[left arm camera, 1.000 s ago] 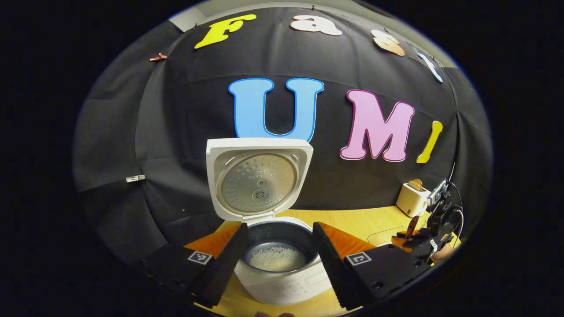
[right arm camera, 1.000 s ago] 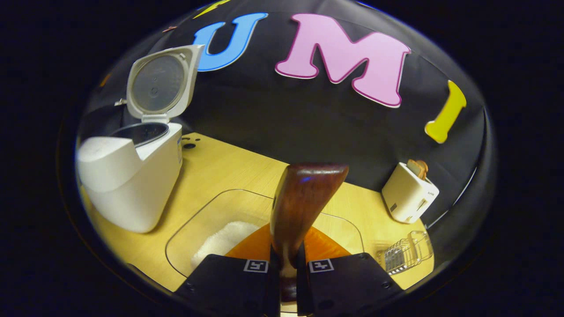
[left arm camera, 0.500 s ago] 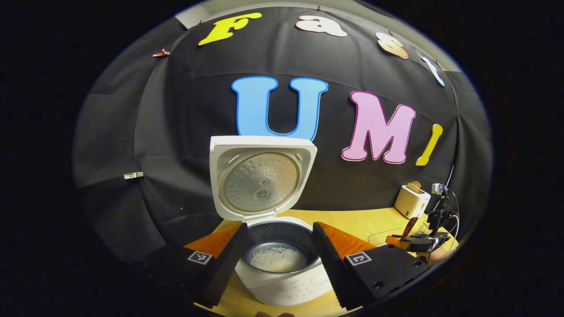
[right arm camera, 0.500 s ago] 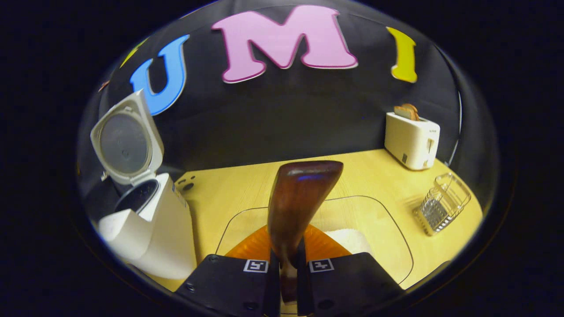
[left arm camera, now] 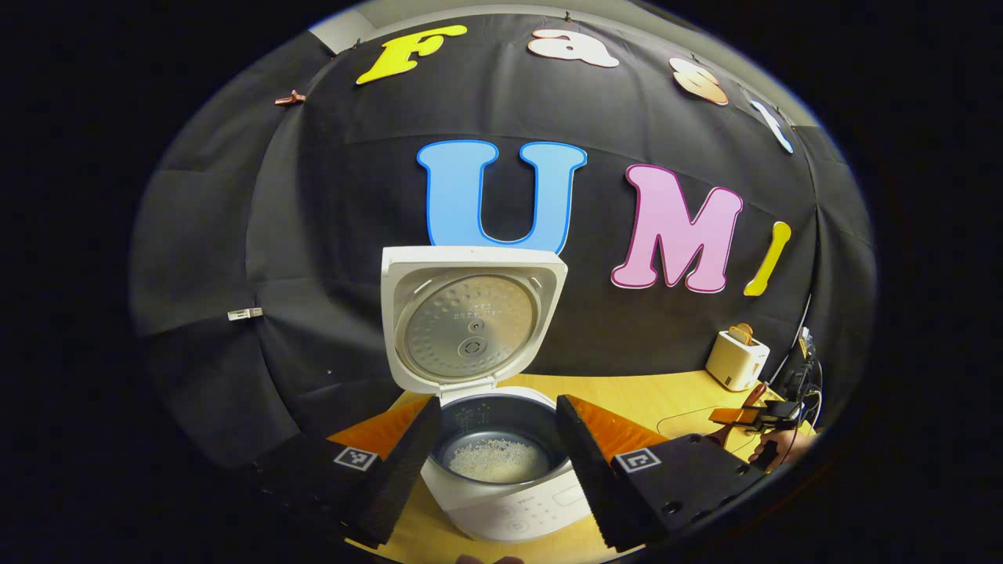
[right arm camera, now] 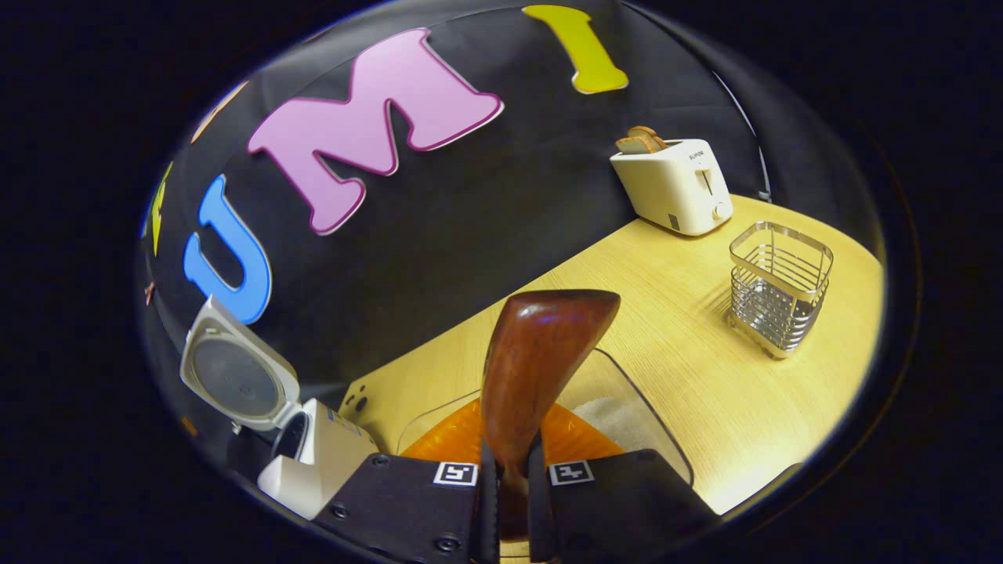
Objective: Close the left gripper, press the button to open the rice cooker; take a wooden spoon from the chopstick holder with the right hand, scoop a spoonful of rice and pour it into the rice cooker, then put the wooden spoon back into the chopstick holder.
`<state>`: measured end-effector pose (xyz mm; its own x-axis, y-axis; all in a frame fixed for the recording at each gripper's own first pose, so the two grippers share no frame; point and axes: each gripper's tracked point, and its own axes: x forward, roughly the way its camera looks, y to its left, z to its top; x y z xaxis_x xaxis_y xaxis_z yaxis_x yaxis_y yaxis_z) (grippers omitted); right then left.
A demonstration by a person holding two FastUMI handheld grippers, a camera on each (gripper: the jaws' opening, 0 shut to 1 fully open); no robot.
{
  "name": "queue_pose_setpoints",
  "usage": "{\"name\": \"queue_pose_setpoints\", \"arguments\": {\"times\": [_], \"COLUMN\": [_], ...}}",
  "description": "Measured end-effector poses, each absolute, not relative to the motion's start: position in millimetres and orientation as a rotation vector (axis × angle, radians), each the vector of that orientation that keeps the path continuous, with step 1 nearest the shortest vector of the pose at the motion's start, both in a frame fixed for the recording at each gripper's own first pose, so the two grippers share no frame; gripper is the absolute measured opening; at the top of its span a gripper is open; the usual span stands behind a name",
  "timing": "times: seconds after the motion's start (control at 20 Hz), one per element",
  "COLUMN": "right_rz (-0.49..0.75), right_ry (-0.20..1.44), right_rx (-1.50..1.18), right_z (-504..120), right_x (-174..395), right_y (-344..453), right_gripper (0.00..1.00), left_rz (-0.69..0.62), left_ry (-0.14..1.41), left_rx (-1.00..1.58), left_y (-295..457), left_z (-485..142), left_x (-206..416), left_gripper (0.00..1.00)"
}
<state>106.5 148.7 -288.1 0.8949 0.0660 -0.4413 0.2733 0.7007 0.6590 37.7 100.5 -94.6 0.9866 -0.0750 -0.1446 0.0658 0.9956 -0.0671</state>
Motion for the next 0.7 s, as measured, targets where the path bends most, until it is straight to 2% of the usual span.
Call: {"name": "queue_pose_setpoints", "arguments": {"times": [0.35,0.5,0.7], "right_rz": [-0.17,-0.191,-0.144], "right_ry": [0.411,0.37,0.333], "right_rx": [1.104,1.138,1.142], "right_z": [-264,-239,-192], "right_x": [112,117,129], "right_y": [126,119,133], "right_gripper": [0.18,0.18,0.18], "left_rz": [-0.074,-0.053,-0.029], "left_ry": [0.115,0.108,0.096], "left_rx": [-0.08,-0.089,-0.1], "left_y": [105,119,137], "left_z": [-83,-85,-88], "left_x": [38,37,33], "left_gripper": [0.94,0.94,0.94]}}
